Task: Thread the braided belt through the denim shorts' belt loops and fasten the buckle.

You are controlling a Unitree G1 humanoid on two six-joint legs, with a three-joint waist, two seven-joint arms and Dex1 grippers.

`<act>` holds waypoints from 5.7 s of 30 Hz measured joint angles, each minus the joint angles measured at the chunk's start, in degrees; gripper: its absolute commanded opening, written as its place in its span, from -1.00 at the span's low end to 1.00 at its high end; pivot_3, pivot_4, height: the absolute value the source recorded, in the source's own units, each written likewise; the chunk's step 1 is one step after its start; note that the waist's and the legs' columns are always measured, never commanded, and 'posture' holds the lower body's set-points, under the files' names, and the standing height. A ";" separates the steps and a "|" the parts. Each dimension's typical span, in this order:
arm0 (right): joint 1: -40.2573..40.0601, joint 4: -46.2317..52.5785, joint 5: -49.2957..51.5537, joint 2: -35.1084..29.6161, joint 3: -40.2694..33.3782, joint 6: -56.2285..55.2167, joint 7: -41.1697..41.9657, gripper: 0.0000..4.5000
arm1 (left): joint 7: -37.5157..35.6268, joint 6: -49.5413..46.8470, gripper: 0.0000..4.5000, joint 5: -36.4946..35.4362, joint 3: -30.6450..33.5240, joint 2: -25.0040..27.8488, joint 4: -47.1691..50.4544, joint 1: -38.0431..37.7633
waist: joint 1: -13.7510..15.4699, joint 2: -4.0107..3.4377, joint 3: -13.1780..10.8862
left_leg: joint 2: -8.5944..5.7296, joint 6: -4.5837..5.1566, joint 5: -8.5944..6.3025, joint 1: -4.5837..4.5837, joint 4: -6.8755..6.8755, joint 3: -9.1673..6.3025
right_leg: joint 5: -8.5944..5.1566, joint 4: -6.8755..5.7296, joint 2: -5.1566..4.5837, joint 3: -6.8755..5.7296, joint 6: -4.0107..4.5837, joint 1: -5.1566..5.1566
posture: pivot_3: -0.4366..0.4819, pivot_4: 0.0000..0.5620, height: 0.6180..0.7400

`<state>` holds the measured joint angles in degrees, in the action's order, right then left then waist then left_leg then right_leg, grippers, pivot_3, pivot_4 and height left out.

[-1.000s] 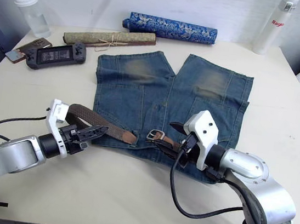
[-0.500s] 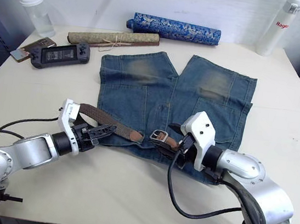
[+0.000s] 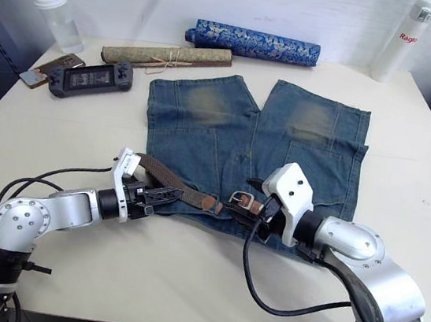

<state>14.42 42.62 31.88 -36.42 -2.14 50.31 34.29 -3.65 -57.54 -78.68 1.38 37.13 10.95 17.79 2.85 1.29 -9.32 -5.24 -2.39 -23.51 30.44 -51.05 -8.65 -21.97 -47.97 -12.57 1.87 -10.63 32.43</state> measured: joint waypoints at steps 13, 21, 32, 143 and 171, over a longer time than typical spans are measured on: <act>-1.05 -0.14 -0.46 -0.89 1.76 -1.15 -0.17 0.55 | 7.42 -2.35 -1.00 -4.94 2.16 -5.12 8.21 -1.78 | 0.53 -0.02 -0.02 | -0.04 0.02 0.06 0.00 -0.02 -0.01 | 0.10 0.12 -0.03 0.00 -0.08 -0.13 | -0.05 -0.47 -0.68; -1.90 -0.27 -0.73 -1.36 1.88 -1.96 -0.16 0.55 | -7.28 -2.46 -1.00 8.12 -3.72 -4.44 -0.56 2.55 | 0.39 -0.03 -0.02 | -0.08 0.03 0.07 -0.02 0.00 0.25 | 0.12 0.13 0.00 -0.09 -0.06 -0.17 | -0.05 -0.47 -0.68; -4.97 -0.71 -4.00 -1.73 3.27 -5.42 0.04 0.55 | -22.60 3.08 -1.00 24.83 -9.93 -11.20 -4.02 6.30 | 1.58 -0.10 -0.03 | -0.10 0.18 0.13 -0.29 0.01 0.12 | 0.24 0.57 -0.07 -0.24 -0.20 -0.89 | -0.05 -0.47 -0.68; 5.44 -6.15 -21.06 -4.43 10.36 7.42 4.78 0.55 | -24.31 -4.01 -1.00 21.39 16.74 -2.60 6.53 -7.98 | -1.83 -0.10 -0.09 | 0.97 -1.23 0.82 -1.15 1.99 -0.70 | 0.21 0.53 0.71 -1.41 0.49 -0.89 | -0.05 -0.47 -0.68; 4.91 -5.57 -24.30 -5.51 15.26 4.61 0.88 0.55 | 5.36 -22.19 -1.00 11.37 22.41 -15.09 8.34 0.88 | -1.48 0.22 0.07 | 0.97 -1.21 0.99 -1.26 1.98 -0.74 | 0.37 0.53 0.78 -1.41 0.65 -1.05 | -0.05 -0.47 -0.68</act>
<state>19.33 37.05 7.58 -41.93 13.12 54.92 35.17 1.71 -79.72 -67.31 23.79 22.04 19.29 18.67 1.37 1.51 -9.25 -4.27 -3.60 -22.53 29.18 -49.07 -9.39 -21.61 -47.45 -11.78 0.46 -9.98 31.38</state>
